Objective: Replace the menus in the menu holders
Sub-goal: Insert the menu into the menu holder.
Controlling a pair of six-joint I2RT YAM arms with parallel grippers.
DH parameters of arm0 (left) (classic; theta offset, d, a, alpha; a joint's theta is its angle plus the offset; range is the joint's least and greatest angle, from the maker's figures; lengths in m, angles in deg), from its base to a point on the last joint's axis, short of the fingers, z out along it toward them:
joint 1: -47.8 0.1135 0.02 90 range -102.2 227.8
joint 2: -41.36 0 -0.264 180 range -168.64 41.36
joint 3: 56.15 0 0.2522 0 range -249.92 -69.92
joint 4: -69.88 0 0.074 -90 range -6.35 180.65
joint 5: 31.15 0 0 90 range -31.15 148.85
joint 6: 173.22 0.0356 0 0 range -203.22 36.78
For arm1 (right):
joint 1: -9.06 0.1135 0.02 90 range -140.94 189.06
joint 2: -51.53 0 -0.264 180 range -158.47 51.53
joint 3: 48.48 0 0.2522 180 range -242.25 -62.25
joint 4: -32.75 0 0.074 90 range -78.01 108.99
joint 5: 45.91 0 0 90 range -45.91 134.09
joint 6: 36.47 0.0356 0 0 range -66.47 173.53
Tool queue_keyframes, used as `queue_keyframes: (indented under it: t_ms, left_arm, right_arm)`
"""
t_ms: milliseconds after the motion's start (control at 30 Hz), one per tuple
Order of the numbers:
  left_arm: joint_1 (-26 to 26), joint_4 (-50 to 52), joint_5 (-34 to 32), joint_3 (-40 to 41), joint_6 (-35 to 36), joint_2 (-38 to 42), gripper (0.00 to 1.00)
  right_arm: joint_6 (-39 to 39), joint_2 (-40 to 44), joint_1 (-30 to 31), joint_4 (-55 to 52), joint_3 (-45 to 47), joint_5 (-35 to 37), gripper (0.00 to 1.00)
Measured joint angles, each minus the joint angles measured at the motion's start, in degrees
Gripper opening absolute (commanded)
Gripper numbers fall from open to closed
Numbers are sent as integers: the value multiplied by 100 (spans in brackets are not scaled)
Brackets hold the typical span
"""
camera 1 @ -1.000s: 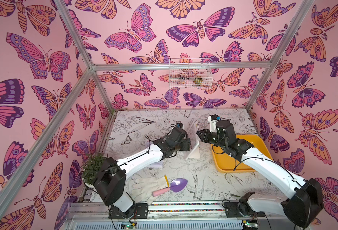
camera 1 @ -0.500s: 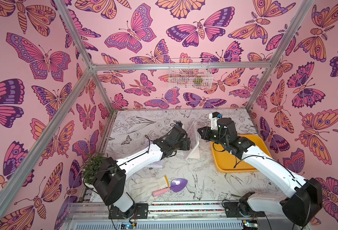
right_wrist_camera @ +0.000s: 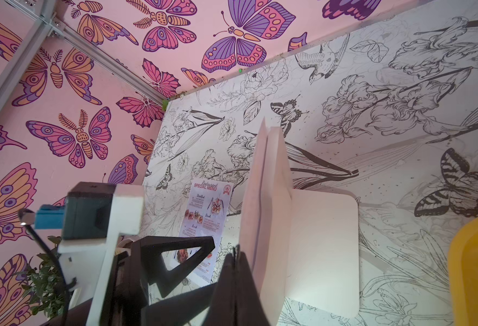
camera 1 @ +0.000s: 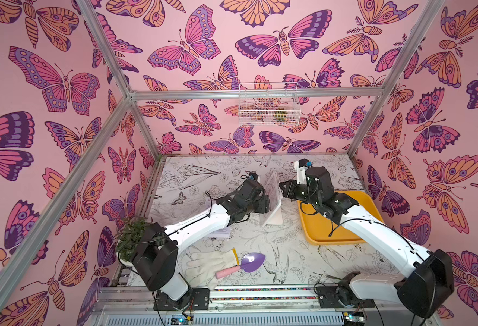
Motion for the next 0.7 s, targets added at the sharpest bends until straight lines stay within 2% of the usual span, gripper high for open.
queue_keyframes:
  t_ms: [467, 700]
  left_arm:
    - [0, -2, 0, 0, 0, 0, 72]
    - [0, -2, 0, 0, -2, 0, 72]
  right_arm:
    - [103, -197, 0, 59, 85, -199, 5]
    - [92, -247, 0, 35, 85, -236, 13]
